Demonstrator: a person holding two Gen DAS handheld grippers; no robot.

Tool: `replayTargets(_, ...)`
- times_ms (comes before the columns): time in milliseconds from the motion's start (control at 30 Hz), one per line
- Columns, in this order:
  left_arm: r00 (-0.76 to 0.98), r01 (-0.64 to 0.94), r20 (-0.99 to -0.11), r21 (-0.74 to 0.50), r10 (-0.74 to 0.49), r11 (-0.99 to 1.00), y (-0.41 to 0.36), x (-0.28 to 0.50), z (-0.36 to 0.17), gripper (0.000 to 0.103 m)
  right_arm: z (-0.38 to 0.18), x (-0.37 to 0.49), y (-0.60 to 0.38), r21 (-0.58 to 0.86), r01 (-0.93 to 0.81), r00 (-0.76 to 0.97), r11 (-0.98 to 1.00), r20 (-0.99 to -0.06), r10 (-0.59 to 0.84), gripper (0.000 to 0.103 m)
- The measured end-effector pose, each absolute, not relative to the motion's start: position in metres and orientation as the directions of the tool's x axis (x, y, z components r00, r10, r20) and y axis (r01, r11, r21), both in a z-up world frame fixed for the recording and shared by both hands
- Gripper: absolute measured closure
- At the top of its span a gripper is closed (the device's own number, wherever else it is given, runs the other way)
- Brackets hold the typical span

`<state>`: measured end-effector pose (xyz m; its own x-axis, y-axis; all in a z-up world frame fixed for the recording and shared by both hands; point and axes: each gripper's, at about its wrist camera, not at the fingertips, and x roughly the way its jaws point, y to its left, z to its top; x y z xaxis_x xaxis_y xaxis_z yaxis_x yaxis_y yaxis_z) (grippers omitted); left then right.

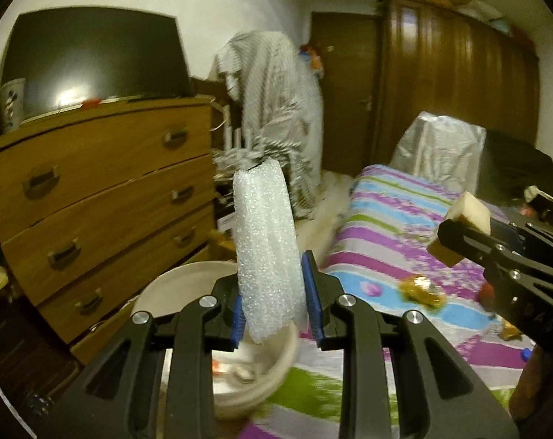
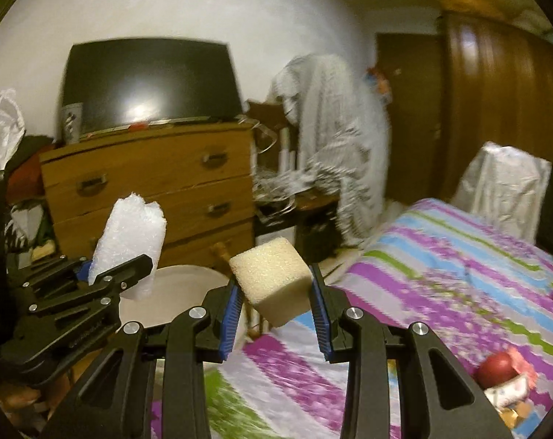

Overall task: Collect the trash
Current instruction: 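Carry the foam strip and sponge cube over the white bucket with both tools, then open both tools to drop the foam strip and sponge into the bucket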

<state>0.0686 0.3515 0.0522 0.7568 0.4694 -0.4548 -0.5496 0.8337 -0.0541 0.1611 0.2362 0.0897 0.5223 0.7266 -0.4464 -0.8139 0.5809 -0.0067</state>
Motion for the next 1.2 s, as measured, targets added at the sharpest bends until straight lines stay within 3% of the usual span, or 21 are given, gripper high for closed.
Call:
replayTargets(533,0.629,-0.589,-0.679,-0.097,0.379,0.802,0.452,0.083,-0.017,0.077,-0.014,0.234,0.401,0.179,-0.882,0.165,0.436,-0.749,0.642,0.067)
replayTargets(1200,0.582,-0.615,-0.73,-0.107,0.359,0.781,0.481,0.087,-0.047,0.077,-0.051,0.244,0.423,0.175,-0.893,0.122,0.415,-0.793,0.596,0.067)
